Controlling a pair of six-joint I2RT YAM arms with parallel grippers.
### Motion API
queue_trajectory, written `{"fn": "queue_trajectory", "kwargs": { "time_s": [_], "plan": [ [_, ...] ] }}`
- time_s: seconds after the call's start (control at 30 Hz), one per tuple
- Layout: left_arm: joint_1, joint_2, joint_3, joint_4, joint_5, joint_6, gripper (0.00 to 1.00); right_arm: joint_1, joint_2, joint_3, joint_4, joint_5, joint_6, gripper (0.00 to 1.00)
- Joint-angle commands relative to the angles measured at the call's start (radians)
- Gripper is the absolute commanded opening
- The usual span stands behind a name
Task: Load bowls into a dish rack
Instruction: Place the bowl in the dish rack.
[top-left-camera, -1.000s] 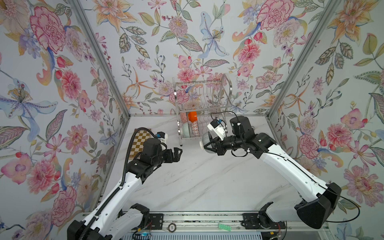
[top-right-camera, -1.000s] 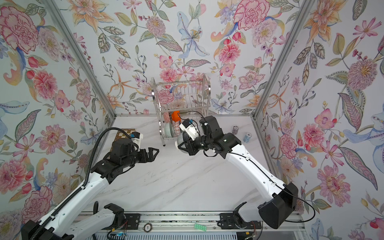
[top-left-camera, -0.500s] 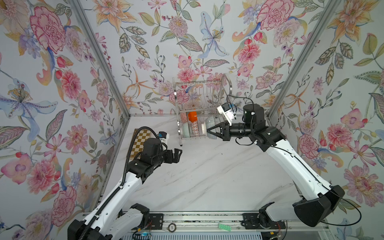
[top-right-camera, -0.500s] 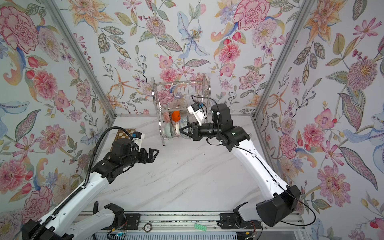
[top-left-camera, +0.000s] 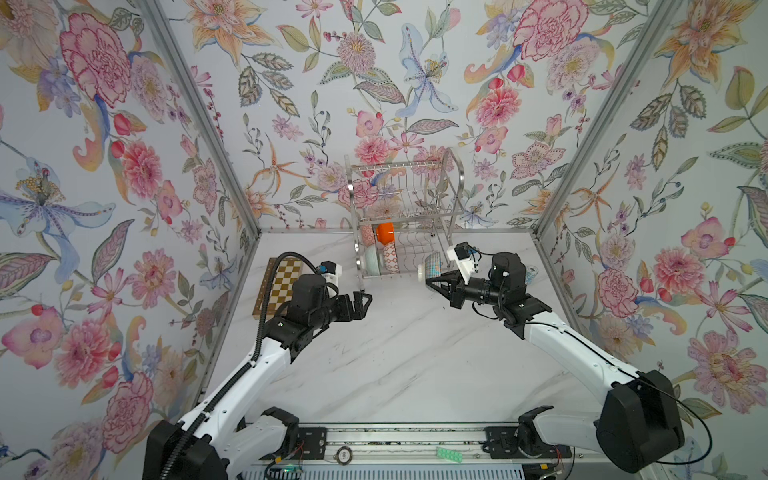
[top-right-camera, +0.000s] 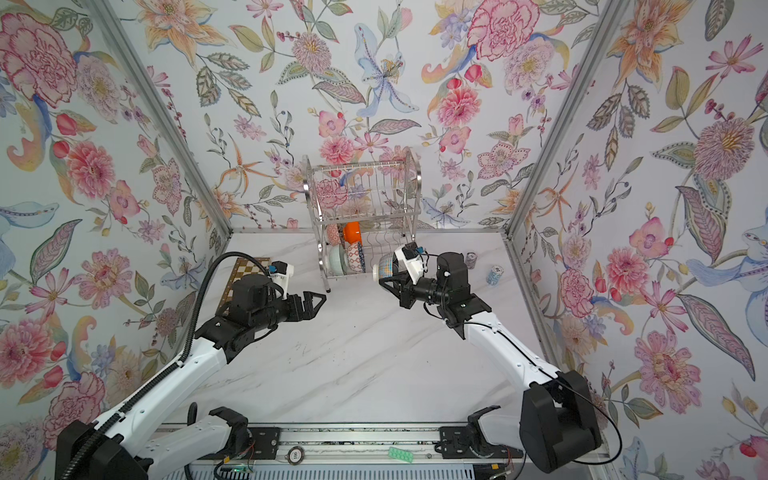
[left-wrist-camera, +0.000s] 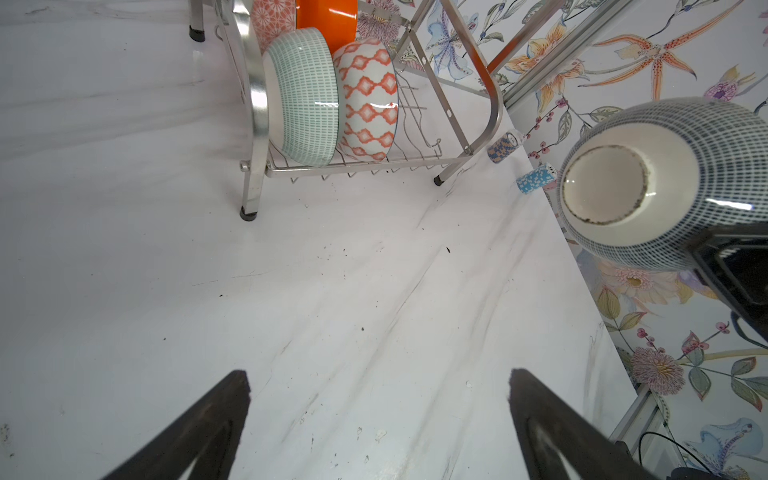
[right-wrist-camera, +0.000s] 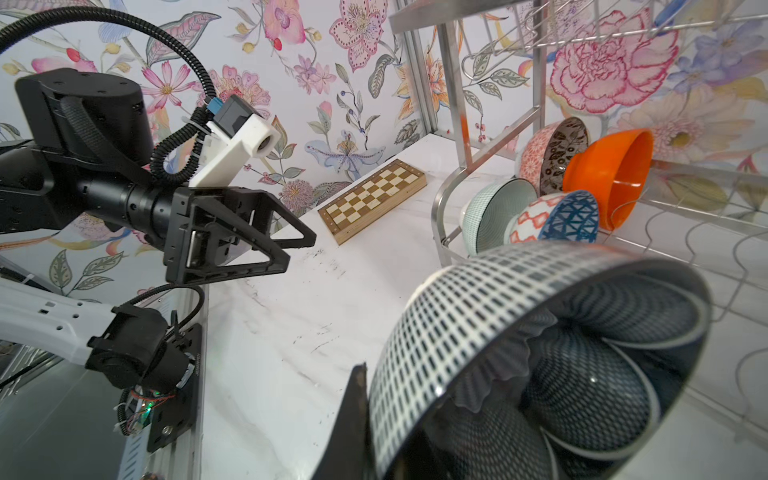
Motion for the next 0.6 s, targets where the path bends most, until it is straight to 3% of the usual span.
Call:
{"fn": "queue_trajectory", "kwargs": {
  "time_s": [0.0,0.17,0.57],
  "plan": [
    [-0.003,0.004,0.016,0.015,0.004,-0.017,0.99,-0.017,0.070,0.055,0.125,-0.033,-0.084,0.00],
    [-0.003,0.007,0.012,0.009,-0.012,-0.011,0.99,-0.031,0.187,0.080,0.213,-0.032,-0.117,0.03],
    [-0.004,0.047,0.017,0.020,-0.017,-0.025,0.99,-0.049,0.427,0.155,0.381,-0.068,-0.182,0.01]
  ]
}}
